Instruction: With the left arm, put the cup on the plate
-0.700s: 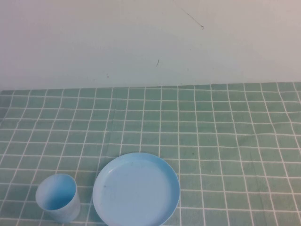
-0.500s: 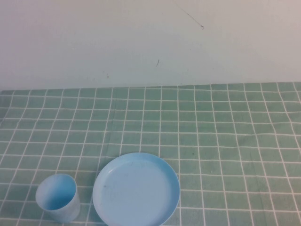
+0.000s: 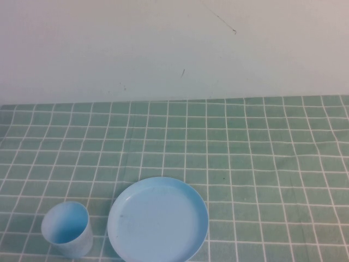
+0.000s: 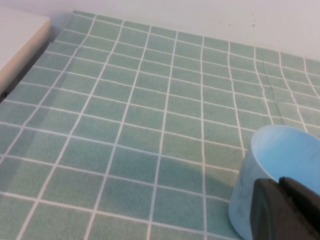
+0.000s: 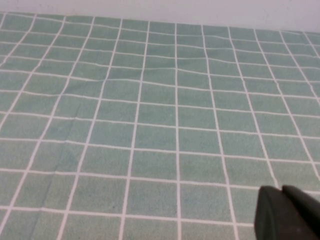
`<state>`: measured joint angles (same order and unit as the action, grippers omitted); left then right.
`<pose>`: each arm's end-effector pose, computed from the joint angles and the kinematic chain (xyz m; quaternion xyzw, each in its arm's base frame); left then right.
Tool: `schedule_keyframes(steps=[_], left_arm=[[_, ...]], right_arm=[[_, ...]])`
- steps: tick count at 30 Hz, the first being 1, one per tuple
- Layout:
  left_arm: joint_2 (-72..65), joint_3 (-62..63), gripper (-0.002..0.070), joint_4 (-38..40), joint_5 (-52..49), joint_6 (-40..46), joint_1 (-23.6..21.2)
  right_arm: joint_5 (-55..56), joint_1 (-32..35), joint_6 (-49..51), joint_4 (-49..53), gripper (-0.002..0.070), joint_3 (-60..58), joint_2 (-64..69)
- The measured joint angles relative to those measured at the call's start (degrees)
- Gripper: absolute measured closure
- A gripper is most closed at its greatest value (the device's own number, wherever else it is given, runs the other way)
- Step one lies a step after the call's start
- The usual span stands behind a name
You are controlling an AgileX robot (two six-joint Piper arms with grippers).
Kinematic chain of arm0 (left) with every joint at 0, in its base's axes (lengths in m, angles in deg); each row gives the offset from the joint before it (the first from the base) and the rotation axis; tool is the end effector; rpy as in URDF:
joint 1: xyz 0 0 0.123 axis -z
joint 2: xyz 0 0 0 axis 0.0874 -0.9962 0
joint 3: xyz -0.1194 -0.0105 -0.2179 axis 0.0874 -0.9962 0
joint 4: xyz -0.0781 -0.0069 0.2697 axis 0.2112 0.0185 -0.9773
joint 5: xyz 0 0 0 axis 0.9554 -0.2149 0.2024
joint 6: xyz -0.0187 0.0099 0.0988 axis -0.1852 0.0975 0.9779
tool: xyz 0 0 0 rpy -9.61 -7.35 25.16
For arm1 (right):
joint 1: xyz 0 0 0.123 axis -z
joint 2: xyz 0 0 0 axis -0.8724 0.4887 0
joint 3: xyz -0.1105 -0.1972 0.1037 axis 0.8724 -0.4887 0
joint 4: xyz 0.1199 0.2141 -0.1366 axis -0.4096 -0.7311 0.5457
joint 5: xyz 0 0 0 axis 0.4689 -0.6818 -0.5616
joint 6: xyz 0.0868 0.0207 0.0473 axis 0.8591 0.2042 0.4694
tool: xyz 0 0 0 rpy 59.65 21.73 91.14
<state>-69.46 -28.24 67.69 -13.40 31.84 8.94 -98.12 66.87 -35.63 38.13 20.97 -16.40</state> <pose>0.1288 -0.0059 0.1731 -0.0923 0.7912 -0.0924 0.5975 0.1274 -0.0110 0.1678 -0.0086 0.8087 -0.0529 0.5858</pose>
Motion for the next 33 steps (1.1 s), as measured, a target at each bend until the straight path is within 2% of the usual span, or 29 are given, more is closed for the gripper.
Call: schedule_keyframes(steps=[27,31,33], left_arm=[[0.00,0.00,0.0678,1.78,0.43,0.50,0.00],[0.00,-0.26,0.0678,4.25,5.33,0.50,0.00],[0.00,-0.45,0.0678,6.61,11.32,0.50,0.00]], right_arm=[[0.00,0.00,0.00,0.09,0.0678,0.00,0.00],[0.00,0.00,0.00,0.09,0.0678,0.00,0.00],[0.00,0.00,0.00,0.09,0.0678,0.00,0.00]])
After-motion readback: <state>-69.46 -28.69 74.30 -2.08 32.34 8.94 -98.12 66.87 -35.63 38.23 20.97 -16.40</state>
